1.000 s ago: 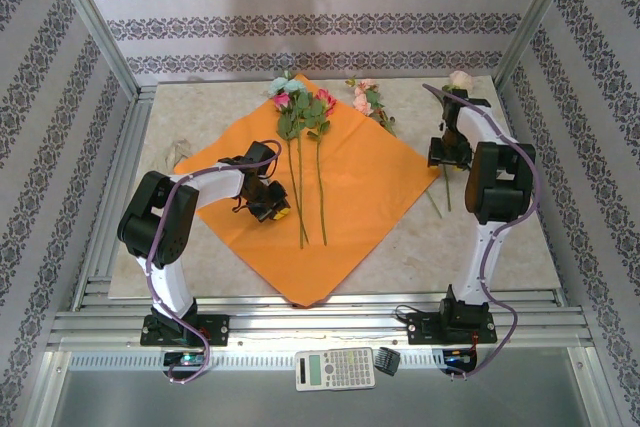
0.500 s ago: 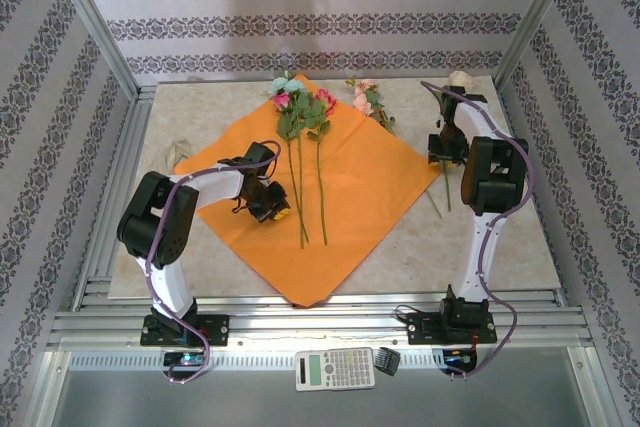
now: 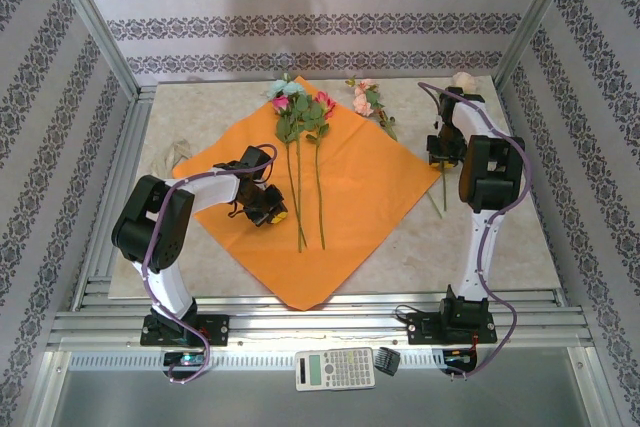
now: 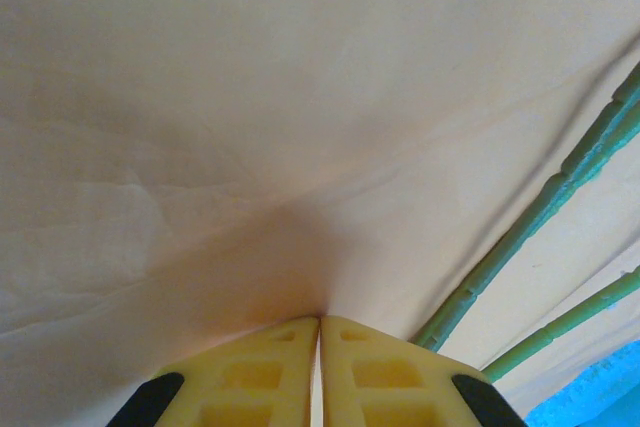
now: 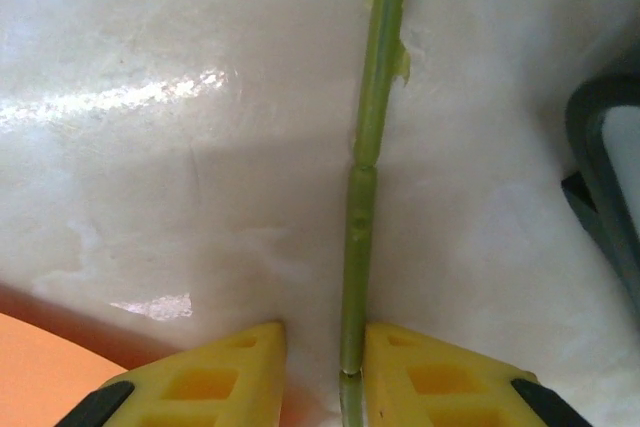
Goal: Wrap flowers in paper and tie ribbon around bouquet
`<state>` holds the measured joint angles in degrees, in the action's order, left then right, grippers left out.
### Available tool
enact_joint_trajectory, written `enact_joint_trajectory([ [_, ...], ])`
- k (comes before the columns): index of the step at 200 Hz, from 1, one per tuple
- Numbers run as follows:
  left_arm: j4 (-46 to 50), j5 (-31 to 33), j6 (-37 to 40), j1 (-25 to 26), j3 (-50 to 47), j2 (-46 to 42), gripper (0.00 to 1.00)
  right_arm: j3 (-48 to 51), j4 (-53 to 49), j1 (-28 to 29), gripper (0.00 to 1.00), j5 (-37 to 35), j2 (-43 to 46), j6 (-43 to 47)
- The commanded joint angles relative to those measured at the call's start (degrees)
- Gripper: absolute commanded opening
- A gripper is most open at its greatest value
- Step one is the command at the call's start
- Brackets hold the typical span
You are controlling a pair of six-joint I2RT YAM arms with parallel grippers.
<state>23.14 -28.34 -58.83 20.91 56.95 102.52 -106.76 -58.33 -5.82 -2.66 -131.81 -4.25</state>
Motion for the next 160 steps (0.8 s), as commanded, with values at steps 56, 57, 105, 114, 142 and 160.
enact_joint_trajectory([
  [56,3.7,1.8,1.2,-0.7,-0.6,0.2,0.11,-5.1,-1.6,3.5,0.14,-2.4,-4.2,1.8],
  [57,3.8,1.8,1.2,-0.8,-0.6,0.3,0.11,-5.2,-1.5,3.6,0.14,-2.4,-4.2,1.8],
  [105,3.9,1.7,1.2,-0.7,0.0,0.6,0.11,-4.6,0.8,5.5,0.0,-6.5,-1.7,2.1],
  [114,3.9,1.7,1.2,-0.7,0.1,0.7,0.1,-4.2,1.7,5.8,0.0,-7.8,0.1,2.3],
  [142,3.9,1.6,1.2,-0.7,0.6,1.2,0.1,-3.3,4.8,6.6,0.0,-11.3,6.9,2.3],
  [160,3.8,1.6,1.2,-0.7,0.9,1.4,0.1,-3.4,4.9,7.0,0.0,-12.5,11.1,2.3],
])
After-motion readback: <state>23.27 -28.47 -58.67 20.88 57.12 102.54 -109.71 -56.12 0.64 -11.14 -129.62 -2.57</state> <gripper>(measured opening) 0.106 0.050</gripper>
